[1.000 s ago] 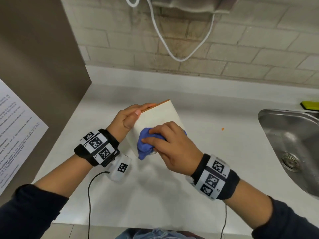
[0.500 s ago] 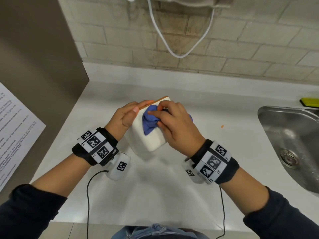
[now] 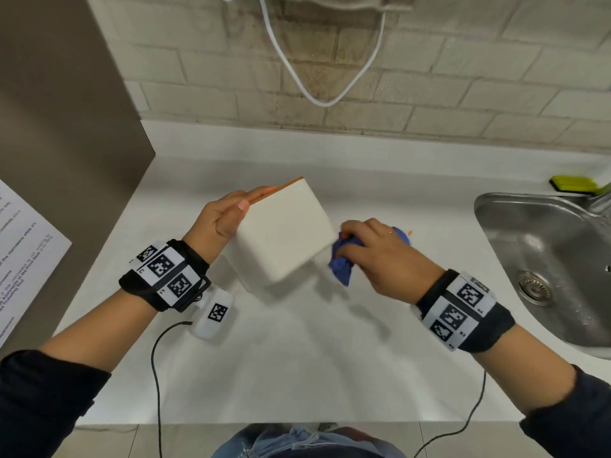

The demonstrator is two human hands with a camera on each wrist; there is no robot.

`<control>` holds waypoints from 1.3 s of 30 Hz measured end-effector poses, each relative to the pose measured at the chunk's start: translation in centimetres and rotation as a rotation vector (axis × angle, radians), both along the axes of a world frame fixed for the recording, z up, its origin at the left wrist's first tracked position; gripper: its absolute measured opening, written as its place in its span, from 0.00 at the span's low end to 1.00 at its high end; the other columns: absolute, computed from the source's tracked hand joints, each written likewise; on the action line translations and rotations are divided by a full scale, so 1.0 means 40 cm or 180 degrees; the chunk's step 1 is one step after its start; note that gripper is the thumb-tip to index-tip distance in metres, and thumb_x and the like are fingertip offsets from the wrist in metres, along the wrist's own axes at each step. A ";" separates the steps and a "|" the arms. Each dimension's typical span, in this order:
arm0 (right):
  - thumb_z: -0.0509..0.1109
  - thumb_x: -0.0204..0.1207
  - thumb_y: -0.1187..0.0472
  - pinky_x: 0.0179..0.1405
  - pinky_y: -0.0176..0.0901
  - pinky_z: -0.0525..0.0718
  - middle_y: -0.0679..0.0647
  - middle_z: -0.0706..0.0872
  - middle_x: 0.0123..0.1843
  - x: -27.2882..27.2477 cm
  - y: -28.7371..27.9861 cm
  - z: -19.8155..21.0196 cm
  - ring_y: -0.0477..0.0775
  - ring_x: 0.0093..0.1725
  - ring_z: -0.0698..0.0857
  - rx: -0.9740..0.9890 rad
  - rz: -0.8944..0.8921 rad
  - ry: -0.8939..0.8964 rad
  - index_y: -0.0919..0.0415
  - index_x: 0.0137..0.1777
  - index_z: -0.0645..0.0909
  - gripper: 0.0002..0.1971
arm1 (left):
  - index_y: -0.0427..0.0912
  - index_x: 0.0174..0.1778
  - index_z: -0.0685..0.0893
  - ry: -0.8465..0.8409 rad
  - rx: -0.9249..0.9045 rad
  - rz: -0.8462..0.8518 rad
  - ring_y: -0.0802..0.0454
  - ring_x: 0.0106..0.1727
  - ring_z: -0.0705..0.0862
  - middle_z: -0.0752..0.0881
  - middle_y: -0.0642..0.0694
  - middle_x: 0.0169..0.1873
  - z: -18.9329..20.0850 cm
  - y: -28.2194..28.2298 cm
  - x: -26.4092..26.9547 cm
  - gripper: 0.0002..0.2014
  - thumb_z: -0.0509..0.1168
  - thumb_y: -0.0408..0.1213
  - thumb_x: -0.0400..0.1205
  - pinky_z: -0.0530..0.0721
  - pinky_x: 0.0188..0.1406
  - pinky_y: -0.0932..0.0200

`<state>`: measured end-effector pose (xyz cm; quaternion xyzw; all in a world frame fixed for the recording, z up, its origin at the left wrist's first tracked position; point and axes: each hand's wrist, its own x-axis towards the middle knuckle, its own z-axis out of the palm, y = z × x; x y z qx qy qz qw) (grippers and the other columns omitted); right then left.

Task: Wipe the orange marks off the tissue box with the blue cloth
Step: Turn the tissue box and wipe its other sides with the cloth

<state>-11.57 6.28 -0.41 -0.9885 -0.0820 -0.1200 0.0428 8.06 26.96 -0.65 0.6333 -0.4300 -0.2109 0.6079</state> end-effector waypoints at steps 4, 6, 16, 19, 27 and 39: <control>0.73 0.57 0.80 0.40 0.45 0.72 0.58 0.80 0.56 -0.066 -0.026 -0.020 0.59 0.44 0.76 0.0040 -0.0671 -0.0076 0.56 0.51 0.82 0.25 | 0.68 0.65 0.74 -0.0646 0.0368 -0.0484 0.62 0.55 0.76 0.79 0.42 0.51 -0.004 0.011 -0.048 0.26 0.56 0.70 0.71 0.70 0.58 0.72; 0.73 0.58 0.80 0.42 0.46 0.73 0.60 0.81 0.54 -0.094 -0.016 -0.026 0.61 0.43 0.77 0.0104 -0.0850 -0.0167 0.58 0.52 0.83 0.24 | 0.75 0.68 0.62 -0.1125 0.0852 -0.0866 0.65 0.57 0.71 0.75 0.50 0.53 -0.011 0.020 -0.079 0.32 0.56 0.73 0.67 0.64 0.58 0.80; 0.75 0.60 0.78 0.36 0.48 0.78 0.57 0.83 0.53 -0.169 0.043 -0.091 0.60 0.39 0.78 0.0298 -0.1054 -0.0288 0.58 0.52 0.82 0.22 | 0.58 0.78 0.47 -0.3084 0.1729 -0.1182 0.52 0.60 0.67 0.71 0.43 0.63 -0.167 0.094 -0.111 0.32 0.53 0.52 0.78 0.68 0.67 0.57; 0.75 0.60 0.77 0.34 0.49 0.79 0.56 0.83 0.53 -0.169 0.058 -0.109 0.59 0.39 0.78 0.0348 -0.1010 -0.0252 0.57 0.52 0.82 0.22 | 0.47 0.77 0.57 -0.3322 0.1888 -0.0484 0.48 0.64 0.70 0.76 0.44 0.61 -0.158 0.106 -0.137 0.35 0.55 0.51 0.73 0.58 0.78 0.48; 0.75 0.63 0.74 0.38 0.47 0.73 0.52 0.76 0.57 -0.152 0.083 -0.155 0.60 0.41 0.77 0.0541 -0.0972 -0.0352 0.54 0.56 0.76 0.24 | 0.46 0.68 0.71 -0.2598 0.2641 0.1737 0.40 0.46 0.79 0.83 0.41 0.42 -0.192 -0.031 -0.319 0.41 0.55 0.68 0.65 0.63 0.48 0.46; 0.57 0.79 0.59 0.58 0.44 0.72 0.61 0.78 0.63 -0.011 0.150 -0.118 0.59 0.57 0.75 0.1956 -0.1063 -0.0644 0.62 0.62 0.77 0.15 | 0.70 0.65 0.72 -0.0676 0.0352 0.0427 0.52 0.49 0.78 0.76 0.57 0.44 -0.214 0.109 -0.141 0.25 0.52 0.70 0.73 0.74 0.52 0.65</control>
